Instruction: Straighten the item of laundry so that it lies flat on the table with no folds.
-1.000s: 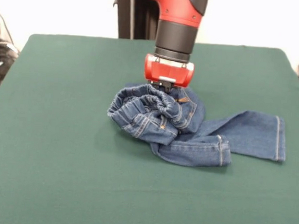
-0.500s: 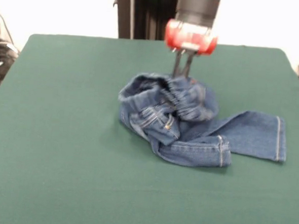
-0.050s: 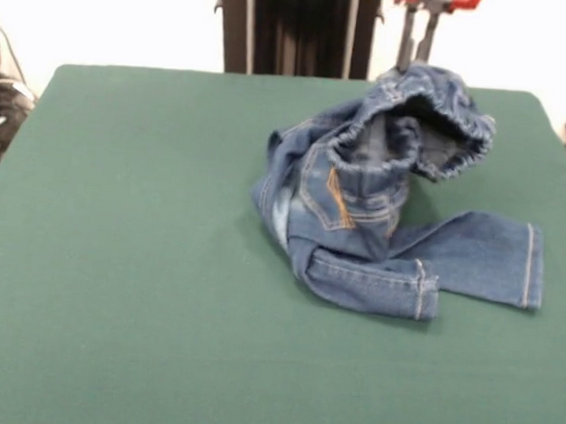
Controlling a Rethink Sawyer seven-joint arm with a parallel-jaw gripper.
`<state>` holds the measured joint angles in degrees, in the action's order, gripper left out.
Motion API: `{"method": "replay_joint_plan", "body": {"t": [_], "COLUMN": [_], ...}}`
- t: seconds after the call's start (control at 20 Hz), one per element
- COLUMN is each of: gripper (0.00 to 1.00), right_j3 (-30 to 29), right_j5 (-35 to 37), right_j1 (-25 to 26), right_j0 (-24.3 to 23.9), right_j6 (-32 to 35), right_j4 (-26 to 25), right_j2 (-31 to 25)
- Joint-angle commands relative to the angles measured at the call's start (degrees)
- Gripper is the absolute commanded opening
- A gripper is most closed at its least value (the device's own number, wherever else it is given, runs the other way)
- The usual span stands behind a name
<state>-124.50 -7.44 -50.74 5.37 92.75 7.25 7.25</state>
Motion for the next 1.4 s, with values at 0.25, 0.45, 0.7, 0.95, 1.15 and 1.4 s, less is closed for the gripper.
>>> {"method": "replay_joint_plan", "body": {"t": [0.25,0.45,0.7,0.95,1.15,1.4], "gripper": [0.0,0.0,0.0,0.0,0.0,0.0], "right_j3": [-5.84,-7.44,-7.32,-1.67,1.73,5.51], "right_j5": [6.59,6.77,11.62,27.72,35.93,41.52], "right_j1": [-4.96,-6.83,-9.67,-14.81,-17.67,-18.6], "right_j0": [7.19,6.7,9.54,20.51,23.43,24.69], "right_j6": [18.91,18.6,17.11,19.91,21.25,20.85], "right_j4": [9.32,9.95,11.6,9.14,6.8,5.63], "right_j2": [0.81,-0.05,5.14,20.27,25.1,28.22]}}
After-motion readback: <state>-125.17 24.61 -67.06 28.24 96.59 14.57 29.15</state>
